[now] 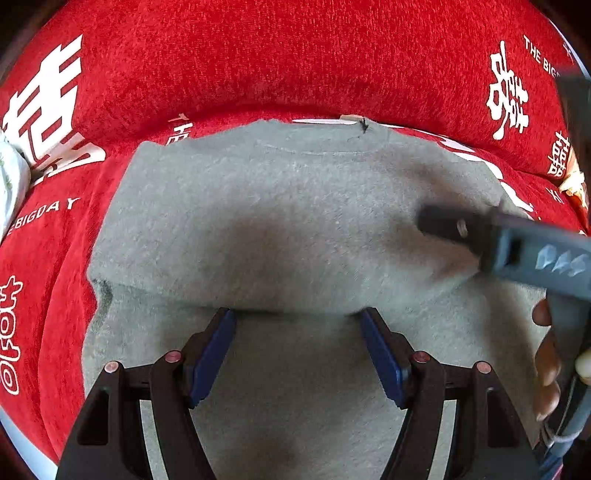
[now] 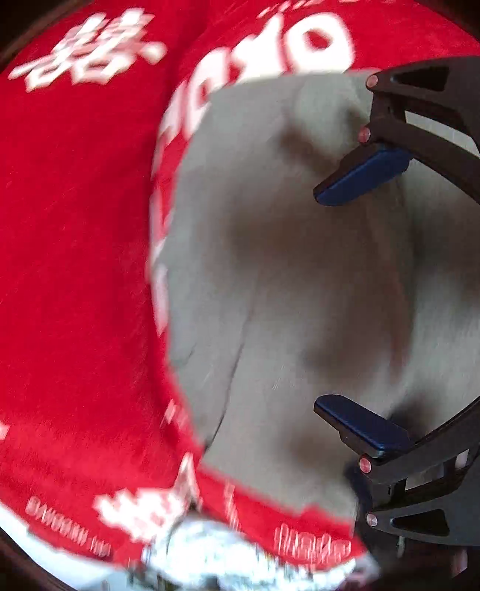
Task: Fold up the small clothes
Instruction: 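Move both open tools to the hem edge of the grey sweater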
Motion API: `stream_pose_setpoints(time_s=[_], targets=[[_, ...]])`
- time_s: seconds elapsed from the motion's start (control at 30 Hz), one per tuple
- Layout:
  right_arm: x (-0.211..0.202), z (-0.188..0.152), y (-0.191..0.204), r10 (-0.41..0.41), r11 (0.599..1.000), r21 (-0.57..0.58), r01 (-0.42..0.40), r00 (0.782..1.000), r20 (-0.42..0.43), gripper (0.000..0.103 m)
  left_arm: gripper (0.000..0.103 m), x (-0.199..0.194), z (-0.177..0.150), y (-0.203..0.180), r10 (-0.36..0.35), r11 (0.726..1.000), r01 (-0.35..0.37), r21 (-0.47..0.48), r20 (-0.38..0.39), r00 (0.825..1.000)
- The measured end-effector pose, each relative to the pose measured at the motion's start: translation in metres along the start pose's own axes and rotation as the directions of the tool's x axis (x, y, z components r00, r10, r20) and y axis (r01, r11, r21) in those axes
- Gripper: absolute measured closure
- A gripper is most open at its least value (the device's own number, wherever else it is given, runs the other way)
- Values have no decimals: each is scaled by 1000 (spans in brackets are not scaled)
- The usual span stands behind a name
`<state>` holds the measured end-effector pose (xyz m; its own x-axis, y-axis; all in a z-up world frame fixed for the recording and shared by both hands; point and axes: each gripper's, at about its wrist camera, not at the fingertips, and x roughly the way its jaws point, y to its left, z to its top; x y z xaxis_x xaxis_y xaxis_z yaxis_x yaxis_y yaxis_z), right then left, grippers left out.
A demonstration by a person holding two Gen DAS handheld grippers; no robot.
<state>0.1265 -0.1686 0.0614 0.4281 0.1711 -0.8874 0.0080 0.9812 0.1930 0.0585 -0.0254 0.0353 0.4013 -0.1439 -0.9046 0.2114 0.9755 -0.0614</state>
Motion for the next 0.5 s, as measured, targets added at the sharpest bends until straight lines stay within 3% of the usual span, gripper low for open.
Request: stream_pose_setpoints(time_s=[0.1, 0.17, 0.3, 0.4, 0.5], targets=[[-18, -26, -8, -40, 998, -37, 42, 998, 58, 2, 31, -1, -7, 3, -4, 1000, 4, 9, 5, 1000], [-35, -50, -7, -104, 990, -88, 113, 990, 99, 1, 31, -3, -14, 2, -4, 1000, 4, 18, 10, 1000], [-50, -84, -9, -150, 981, -103, 164, 980, 130, 1, 31, -12, -30, -2, -9, 999, 9, 35, 23, 1000], [-65, -101, -7, -128, 986, -83, 143, 977, 170, 1, 31, -22, -43, -5, -37, 999, 36, 26, 37, 999], [-57, -118, 8, -95, 986, -122, 113, 984, 148, 1, 31, -22, -56, -12, 0, 998, -2, 60, 46, 999]])
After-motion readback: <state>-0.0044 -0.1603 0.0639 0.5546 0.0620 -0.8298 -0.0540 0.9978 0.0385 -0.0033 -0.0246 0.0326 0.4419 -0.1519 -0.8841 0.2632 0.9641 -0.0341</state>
